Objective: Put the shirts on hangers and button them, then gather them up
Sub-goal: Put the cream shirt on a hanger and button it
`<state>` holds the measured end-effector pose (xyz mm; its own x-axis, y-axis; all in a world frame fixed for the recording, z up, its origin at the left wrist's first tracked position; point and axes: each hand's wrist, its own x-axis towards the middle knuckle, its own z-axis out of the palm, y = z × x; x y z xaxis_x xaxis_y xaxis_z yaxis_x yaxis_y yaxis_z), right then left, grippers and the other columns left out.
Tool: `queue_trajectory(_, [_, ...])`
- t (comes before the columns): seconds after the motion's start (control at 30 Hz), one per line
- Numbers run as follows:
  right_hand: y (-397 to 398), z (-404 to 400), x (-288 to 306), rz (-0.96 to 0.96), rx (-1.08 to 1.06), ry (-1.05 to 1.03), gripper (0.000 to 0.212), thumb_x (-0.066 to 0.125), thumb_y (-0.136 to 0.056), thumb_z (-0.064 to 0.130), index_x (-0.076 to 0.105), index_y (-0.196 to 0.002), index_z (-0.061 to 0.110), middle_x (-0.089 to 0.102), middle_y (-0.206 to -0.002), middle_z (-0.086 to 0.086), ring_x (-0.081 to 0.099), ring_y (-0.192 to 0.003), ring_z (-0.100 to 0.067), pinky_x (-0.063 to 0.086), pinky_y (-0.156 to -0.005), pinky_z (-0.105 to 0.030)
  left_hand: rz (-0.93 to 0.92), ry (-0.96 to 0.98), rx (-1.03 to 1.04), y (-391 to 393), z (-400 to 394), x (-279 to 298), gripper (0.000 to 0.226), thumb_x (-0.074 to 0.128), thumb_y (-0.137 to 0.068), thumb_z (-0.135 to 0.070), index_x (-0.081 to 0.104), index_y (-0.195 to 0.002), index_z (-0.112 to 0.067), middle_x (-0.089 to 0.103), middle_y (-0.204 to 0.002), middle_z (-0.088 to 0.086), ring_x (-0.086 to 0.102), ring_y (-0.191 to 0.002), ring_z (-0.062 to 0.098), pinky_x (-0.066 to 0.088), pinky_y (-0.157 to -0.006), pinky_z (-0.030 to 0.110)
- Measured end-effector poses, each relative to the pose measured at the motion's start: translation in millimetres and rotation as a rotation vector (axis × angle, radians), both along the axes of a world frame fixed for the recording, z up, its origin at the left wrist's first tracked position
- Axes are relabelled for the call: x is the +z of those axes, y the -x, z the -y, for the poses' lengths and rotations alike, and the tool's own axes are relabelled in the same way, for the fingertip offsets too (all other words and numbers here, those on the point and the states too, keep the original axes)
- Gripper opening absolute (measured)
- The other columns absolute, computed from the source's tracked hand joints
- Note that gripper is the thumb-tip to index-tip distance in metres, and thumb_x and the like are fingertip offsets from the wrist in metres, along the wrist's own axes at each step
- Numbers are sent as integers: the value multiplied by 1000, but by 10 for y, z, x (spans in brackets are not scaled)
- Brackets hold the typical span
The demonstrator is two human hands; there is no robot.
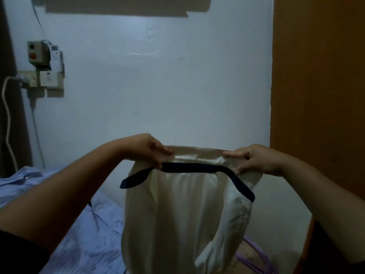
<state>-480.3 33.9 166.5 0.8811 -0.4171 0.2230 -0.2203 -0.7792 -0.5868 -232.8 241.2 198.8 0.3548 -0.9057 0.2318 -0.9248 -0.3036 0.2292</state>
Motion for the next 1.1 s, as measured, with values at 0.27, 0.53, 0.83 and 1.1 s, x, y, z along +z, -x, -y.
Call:
queue_trajectory(0.27, [442,-344,844,129,-64,201,55,63,-85,6,50,-118,48,56,-121,4,61,-95,-18,54,-69,-17,245,114,78,450,-556,958,59,80,-75,-25,55,-121,-51,59,-111,-8,57,-86,11,43,-77,24])
queue_trajectory(0.53, [667,-572,1294,285,-26,209,51,63,-84,2,59,-109,46,59,-106,18,62,-91,-15,56,-73,-25,285,202,71,591,-904,1397,60,77,-78,-21,47,-115,-58,53,-92,-25,57,-74,1,43,-47,5])
queue_trajectory(0.83, [-266,-104,568,89,-101,131,50,63,-85,3,60,-116,43,58,-105,11,54,-86,-9,44,-68,-16,177,-27,140,-193,-380,643,56,77,-78,-19,55,-110,-59,65,-111,-10,61,-87,9,47,-75,20])
queue_trajectory(1.1, [-1484,937,-1265,-326,-130,67,54,57,-85,-1,58,-125,35,62,-107,5,53,-79,-8,41,-63,-14,-24,-438,141,-1422,673,-1310,53,72,-81,-10,60,-123,-40,62,-111,-7,56,-92,8,37,-77,12])
